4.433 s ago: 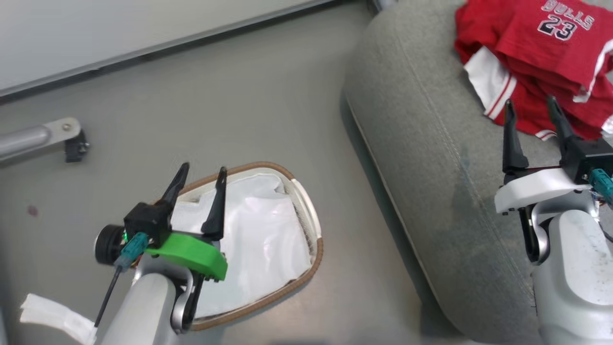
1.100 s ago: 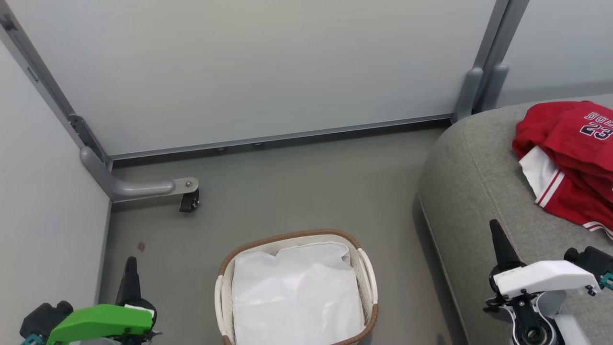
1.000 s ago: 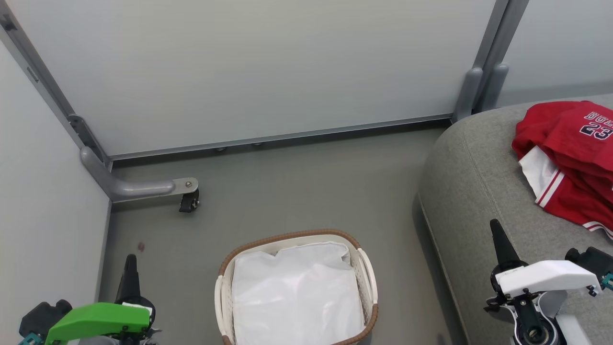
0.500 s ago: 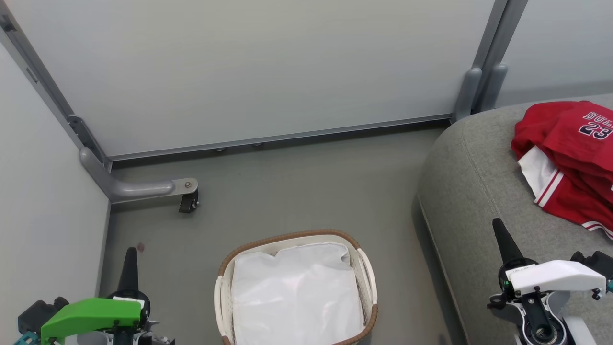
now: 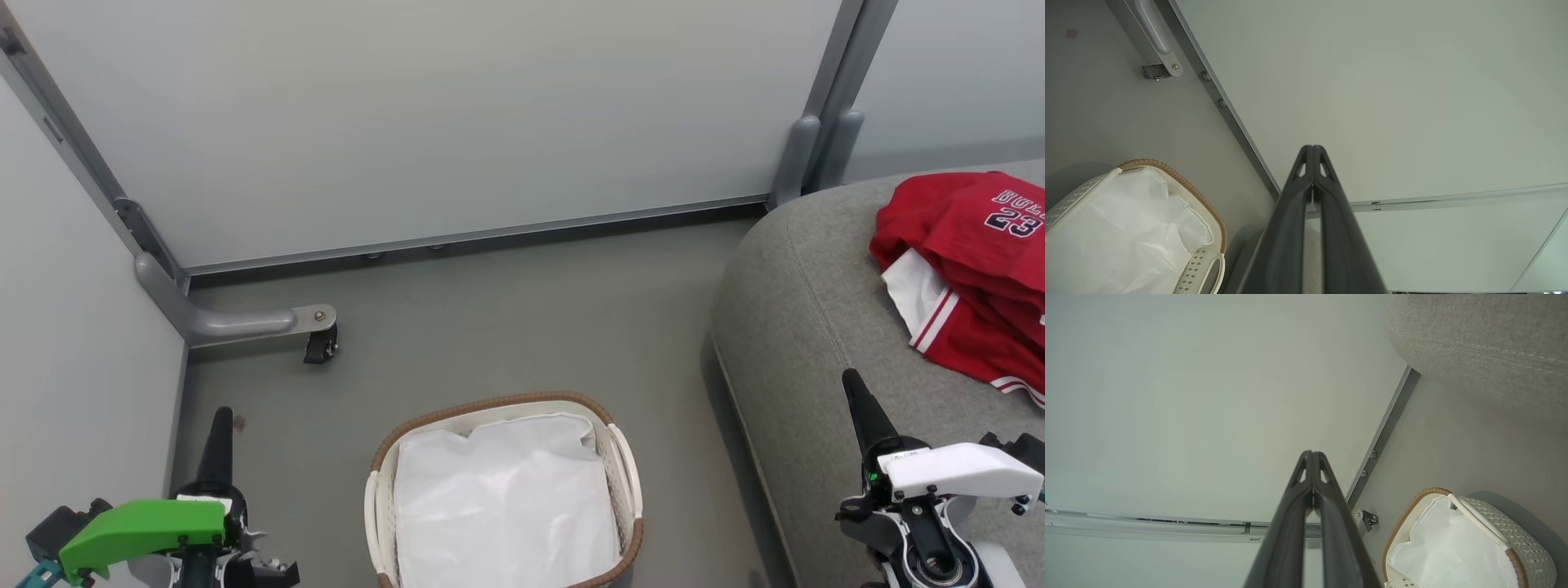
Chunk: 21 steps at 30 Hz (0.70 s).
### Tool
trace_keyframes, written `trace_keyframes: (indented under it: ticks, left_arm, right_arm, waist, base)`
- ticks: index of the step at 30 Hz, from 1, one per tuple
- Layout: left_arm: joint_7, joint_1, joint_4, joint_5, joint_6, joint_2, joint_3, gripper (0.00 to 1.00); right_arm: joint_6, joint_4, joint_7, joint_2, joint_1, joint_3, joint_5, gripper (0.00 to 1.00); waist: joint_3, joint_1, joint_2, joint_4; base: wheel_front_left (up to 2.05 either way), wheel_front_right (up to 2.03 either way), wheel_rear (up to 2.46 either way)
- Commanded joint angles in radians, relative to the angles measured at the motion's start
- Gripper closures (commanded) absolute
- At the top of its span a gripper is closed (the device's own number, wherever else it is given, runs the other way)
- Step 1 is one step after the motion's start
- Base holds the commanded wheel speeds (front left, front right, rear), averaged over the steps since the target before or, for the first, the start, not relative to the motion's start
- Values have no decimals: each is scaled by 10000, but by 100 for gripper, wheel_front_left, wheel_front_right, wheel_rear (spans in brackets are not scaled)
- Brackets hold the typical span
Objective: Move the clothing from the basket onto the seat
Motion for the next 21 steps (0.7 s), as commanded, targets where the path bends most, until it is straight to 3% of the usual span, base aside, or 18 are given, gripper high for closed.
trace_keyframes:
  ticks: [1,21]
  left_arm:
    - [77,-215,-99,-251,-45,73,58,100]
    - [458,-329,-288,-1723,-53,79,124,100]
  right_arm:
    - [-7,-98,72,-59,51,-54,243,100]
    - [-6,-262,446,-70,113,-186,1770,100]
  waist:
    - [-1,0,0,-2]
    - [-16,0,0,-30]
  base:
    - [0,0,0]
    - [0,0,0]
